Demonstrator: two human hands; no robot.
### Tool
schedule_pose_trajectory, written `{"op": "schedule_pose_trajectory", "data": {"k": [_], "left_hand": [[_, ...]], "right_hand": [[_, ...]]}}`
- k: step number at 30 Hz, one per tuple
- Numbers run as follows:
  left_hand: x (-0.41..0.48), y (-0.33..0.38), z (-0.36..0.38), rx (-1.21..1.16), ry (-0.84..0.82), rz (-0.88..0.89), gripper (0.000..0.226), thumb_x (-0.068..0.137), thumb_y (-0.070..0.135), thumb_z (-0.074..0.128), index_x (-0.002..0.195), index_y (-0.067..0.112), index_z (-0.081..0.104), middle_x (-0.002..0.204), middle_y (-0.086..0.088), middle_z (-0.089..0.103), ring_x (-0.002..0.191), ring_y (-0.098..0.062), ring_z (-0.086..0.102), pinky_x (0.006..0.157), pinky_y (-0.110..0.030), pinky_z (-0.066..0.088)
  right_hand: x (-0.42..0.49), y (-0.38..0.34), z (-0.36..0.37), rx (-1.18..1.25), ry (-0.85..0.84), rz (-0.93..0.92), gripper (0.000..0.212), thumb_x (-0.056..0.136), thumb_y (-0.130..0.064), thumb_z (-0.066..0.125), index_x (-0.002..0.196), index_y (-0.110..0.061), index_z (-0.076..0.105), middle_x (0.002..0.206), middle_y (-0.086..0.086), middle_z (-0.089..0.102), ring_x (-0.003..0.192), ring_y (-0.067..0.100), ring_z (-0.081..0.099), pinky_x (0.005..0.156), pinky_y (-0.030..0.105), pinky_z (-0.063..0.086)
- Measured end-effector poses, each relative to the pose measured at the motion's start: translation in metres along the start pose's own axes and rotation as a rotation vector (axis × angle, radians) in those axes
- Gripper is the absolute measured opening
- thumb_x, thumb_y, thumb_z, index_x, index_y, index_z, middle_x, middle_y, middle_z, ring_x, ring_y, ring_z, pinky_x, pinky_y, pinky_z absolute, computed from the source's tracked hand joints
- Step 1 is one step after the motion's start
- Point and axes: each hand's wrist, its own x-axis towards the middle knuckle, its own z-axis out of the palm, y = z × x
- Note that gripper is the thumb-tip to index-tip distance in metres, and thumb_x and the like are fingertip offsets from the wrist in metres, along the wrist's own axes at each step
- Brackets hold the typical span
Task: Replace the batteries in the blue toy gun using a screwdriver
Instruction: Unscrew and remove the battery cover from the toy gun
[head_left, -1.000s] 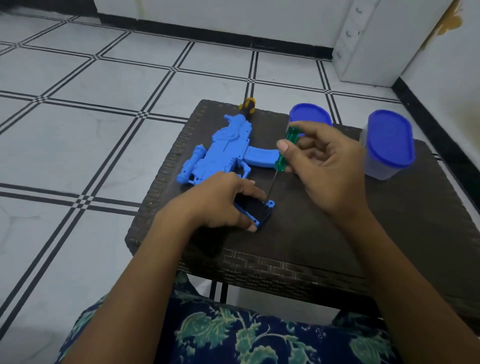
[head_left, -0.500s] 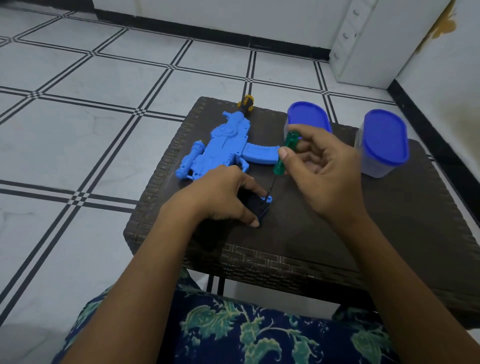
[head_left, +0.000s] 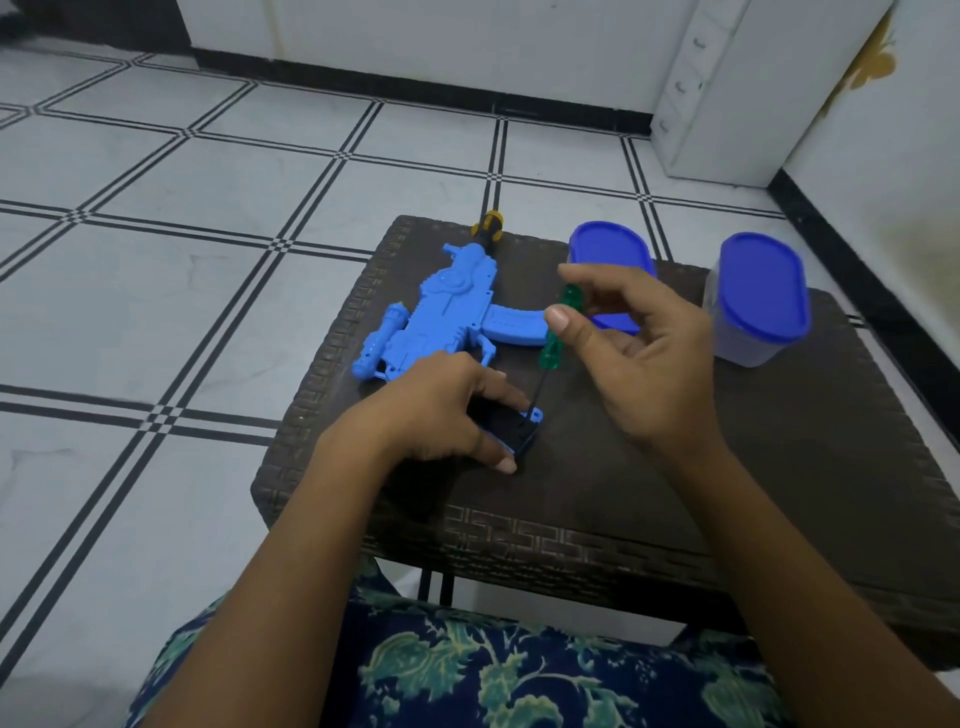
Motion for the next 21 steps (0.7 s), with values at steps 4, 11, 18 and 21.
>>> {"op": "schedule_pose_trajectory", "data": {"k": [4, 11, 18, 21], "left_hand": [[0.002, -0.005, 0.003, -0.019, -0.004, 0.041, 0.063, 0.058, 0.04, 0.087, 0.117, 0.04, 0.064, 0.135, 0.015, 0.056, 0.131, 0.001, 0.041, 0.113, -0.035, 0.031], [0.007, -0.012, 0.006, -0.162, 0.05, 0.064, 0.029, 0.083, 0.016, 0.071, 0.104, 0.036, 0.072, 0.124, 0.008, 0.065, 0.124, 0.006, 0.048, 0.111, -0.033, 0.036], [0.012, -0.004, 0.007, -0.25, 0.105, -0.032, 0.028, 0.074, 0.007, 0.078, 0.09, 0.03, 0.077, 0.109, 0.006, 0.072, 0.113, 0.006, 0.056, 0.107, -0.028, 0.04], [0.012, -0.002, 0.005, -0.251, 0.108, -0.046, 0.028, 0.074, 0.006, 0.078, 0.088, 0.03, 0.077, 0.109, 0.005, 0.072, 0.113, 0.004, 0.057, 0.107, -0.028, 0.04]], "right_hand": [[0.0, -0.003, -0.001, 0.094, -0.066, 0.051, 0.025, 0.088, 0.005, 0.064, 0.111, -0.005, 0.061, 0.102, 0.013, 0.07, 0.1, 0.023, 0.068, 0.077, 0.034, 0.06], [0.0, -0.009, 0.002, 0.1, 0.004, 0.053, 0.02, 0.077, -0.01, 0.081, 0.09, -0.014, 0.066, 0.086, -0.003, 0.065, 0.08, 0.013, 0.062, 0.058, 0.028, 0.054], [0.0, -0.005, -0.006, 0.128, -0.071, 0.081, 0.015, 0.086, 0.002, 0.07, 0.1, 0.001, 0.068, 0.097, 0.011, 0.073, 0.097, 0.019, 0.07, 0.076, 0.038, 0.061], [0.001, -0.009, -0.006, 0.177, -0.034, 0.074, 0.014, 0.081, 0.001, 0.074, 0.094, -0.001, 0.069, 0.094, 0.009, 0.071, 0.092, 0.006, 0.068, 0.07, 0.019, 0.056]]}}
